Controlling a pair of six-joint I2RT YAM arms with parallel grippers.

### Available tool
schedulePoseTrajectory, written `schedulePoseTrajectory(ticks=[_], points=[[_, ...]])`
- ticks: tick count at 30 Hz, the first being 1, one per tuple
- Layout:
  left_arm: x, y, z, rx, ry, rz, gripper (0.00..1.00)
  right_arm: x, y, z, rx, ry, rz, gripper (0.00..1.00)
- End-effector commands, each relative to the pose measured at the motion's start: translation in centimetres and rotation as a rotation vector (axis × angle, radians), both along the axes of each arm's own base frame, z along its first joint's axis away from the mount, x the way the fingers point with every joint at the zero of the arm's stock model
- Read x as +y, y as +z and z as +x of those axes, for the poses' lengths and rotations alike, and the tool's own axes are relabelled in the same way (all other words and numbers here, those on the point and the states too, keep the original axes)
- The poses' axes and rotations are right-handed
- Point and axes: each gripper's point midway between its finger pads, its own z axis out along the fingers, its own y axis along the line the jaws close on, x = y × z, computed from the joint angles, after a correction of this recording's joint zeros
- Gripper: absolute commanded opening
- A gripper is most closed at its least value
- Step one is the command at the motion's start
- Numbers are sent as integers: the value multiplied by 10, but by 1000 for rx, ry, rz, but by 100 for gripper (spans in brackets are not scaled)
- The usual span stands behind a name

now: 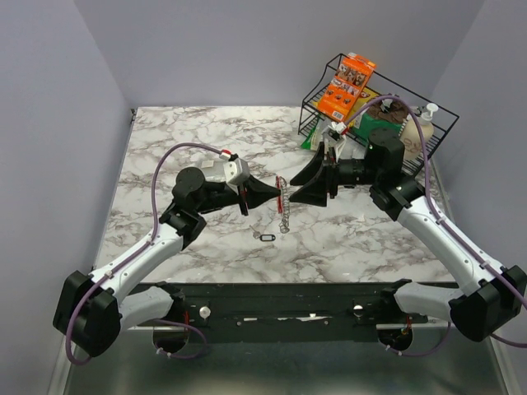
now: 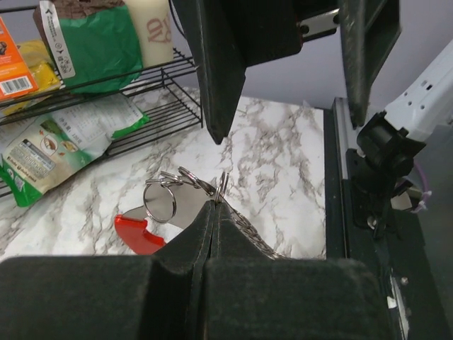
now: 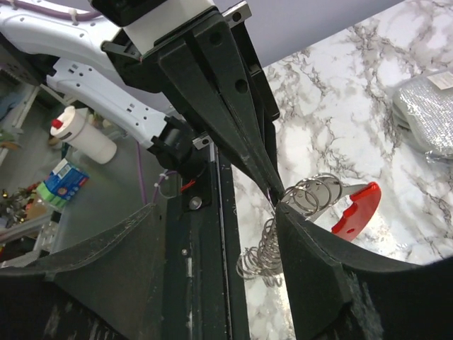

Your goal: Put the keys on the keyring

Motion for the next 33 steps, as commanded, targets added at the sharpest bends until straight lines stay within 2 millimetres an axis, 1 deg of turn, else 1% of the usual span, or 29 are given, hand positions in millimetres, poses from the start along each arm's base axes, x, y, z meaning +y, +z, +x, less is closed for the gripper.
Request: schedulePoseTrajectory(ticks=[1,3,4,5,6,10,16,17,22,28,30,31,33], points=[[-3,21,-11,7,-62,-126,0,1,8,-2,-19,32,25,71],[-2,27,-12,-11,-68,-156,0,1,8,-2,-21,26,25,67],[-2,24,-13,10,-72,-162,0,1,7,-1,-20,21,24,67],[-1,29,-15,-11,-78,-178,0,1,6,0,-18,21,23,67],[-1,28,-15,-11,-81,-182,0,0,6,0,-18,20,23,67],[-1,29,-17,-3,-86,-193,0,1,4,-2,-10,33,24,63],[0,34,-19,-3,-99,-223,0,2,-4,-3,23,41,14,57],[0,36,-19,-11,-102,-232,0,2,-1,-2,-1,43,28,56],[-2,36,-20,17,-119,-251,0,3,0,-2,15,47,38,56],[-2,38,-21,10,-132,-265,0,4,0,-3,27,55,51,55],[-2,35,-16,15,-103,-264,0,3,0,-1,22,34,50,56],[-1,33,-14,20,-91,-259,0,3,-4,7,24,-21,44,56],[0,28,-9,30,-71,-252,0,0,-6,11,20,-81,37,56]])
